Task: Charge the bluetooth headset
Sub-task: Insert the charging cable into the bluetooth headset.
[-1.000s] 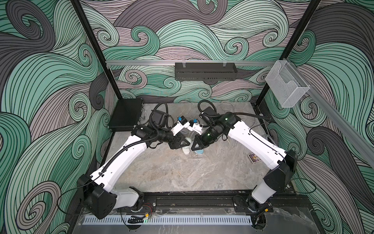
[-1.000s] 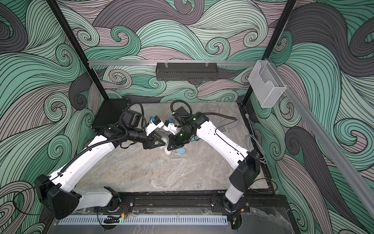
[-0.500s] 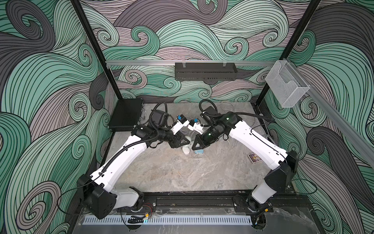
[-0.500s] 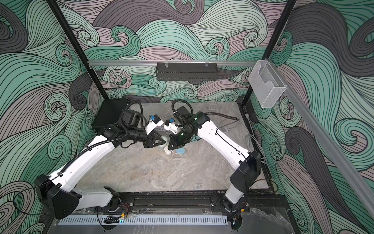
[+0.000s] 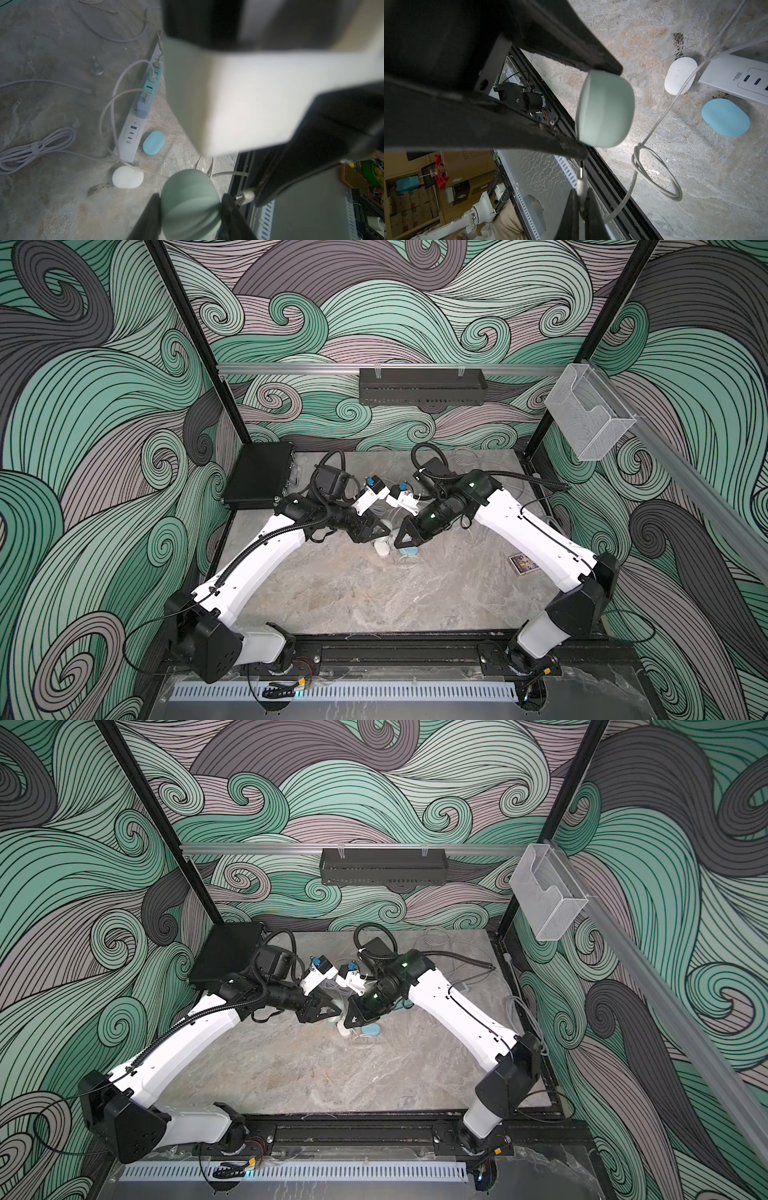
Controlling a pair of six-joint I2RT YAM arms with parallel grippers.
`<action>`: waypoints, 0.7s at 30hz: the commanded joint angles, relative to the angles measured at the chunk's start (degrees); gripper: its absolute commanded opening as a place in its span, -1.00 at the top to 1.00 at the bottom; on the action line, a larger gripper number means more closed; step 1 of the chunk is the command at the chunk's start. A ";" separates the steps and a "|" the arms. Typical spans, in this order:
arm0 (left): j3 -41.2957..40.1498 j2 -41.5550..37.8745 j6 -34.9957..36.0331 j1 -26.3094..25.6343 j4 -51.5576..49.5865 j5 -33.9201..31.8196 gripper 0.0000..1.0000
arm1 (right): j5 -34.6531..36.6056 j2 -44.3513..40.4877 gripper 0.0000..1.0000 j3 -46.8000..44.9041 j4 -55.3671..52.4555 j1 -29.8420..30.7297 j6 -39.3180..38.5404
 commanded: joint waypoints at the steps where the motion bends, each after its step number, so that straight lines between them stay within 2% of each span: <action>1: 1.62 -1.58 1.07 -0.08 0.94 2.89 1.00 | 0.60 -0.09 1.00 -0.24 -0.36 -0.20 -0.45; 21: 1.20 -2.00 3.77 -0.81 -0.52 6.28 1.00 | -0.32 0.31 1.00 1.54 -0.36 -0.67 -0.62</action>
